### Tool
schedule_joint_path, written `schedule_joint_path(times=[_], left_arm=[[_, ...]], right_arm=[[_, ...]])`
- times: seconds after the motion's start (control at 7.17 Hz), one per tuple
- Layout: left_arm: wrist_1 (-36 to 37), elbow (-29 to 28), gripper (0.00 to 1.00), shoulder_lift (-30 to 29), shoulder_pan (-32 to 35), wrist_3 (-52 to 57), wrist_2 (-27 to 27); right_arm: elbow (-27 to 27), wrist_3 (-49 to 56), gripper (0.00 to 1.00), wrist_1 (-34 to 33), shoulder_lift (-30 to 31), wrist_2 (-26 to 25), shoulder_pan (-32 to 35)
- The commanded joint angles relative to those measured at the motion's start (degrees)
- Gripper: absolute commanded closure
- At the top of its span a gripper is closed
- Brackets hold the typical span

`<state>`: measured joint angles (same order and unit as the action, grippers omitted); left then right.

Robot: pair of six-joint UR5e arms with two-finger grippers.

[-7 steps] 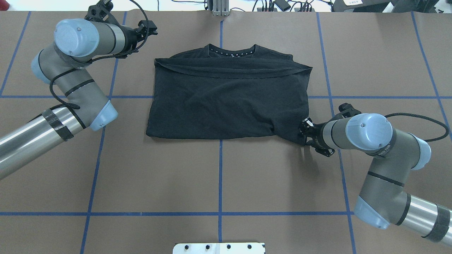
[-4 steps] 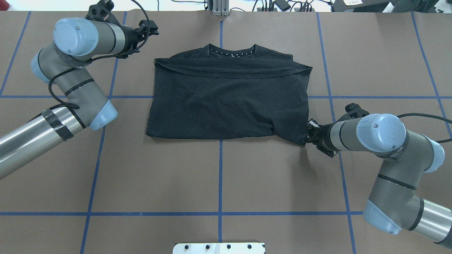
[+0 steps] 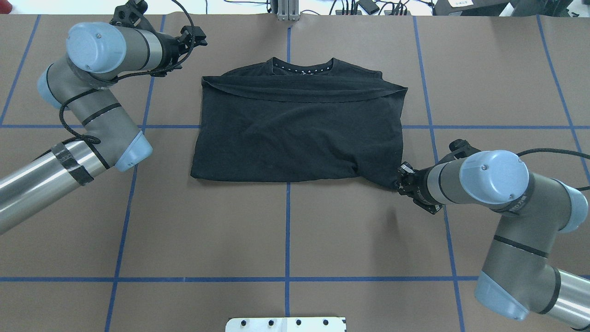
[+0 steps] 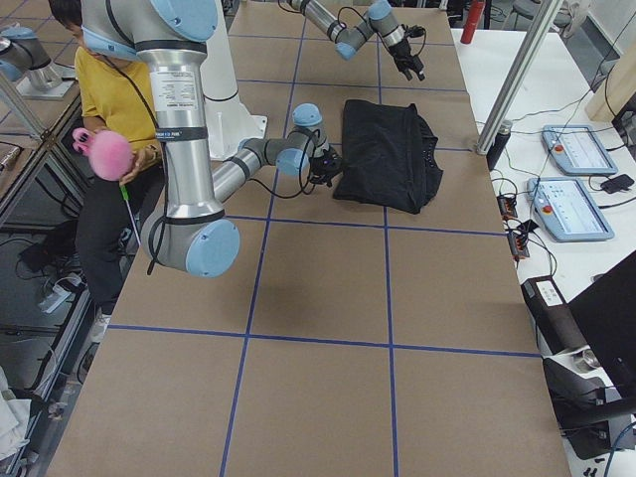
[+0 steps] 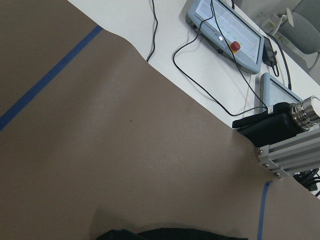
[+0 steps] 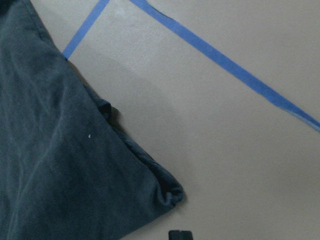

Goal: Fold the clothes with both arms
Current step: 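Hold the shirt's side edge closed in the right gripper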

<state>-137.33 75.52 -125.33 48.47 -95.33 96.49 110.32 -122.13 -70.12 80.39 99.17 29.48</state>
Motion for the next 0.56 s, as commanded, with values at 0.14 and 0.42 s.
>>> schedule_joint_path(times=[0.14,0.42], left_arm=[[0.04,0.06,0.01,0.17,-0.13,-0.03,-0.07],[0.04,0.06,0.01,0.17,-0.13,-0.12,-0.07]], right_arm=[[-4.22,-0.83,0.12,-0.19,-2.26,-2.22,-0.21],[-5.81,-0.3,0.15,-0.19,-2.44,-2.67,-0.47]])
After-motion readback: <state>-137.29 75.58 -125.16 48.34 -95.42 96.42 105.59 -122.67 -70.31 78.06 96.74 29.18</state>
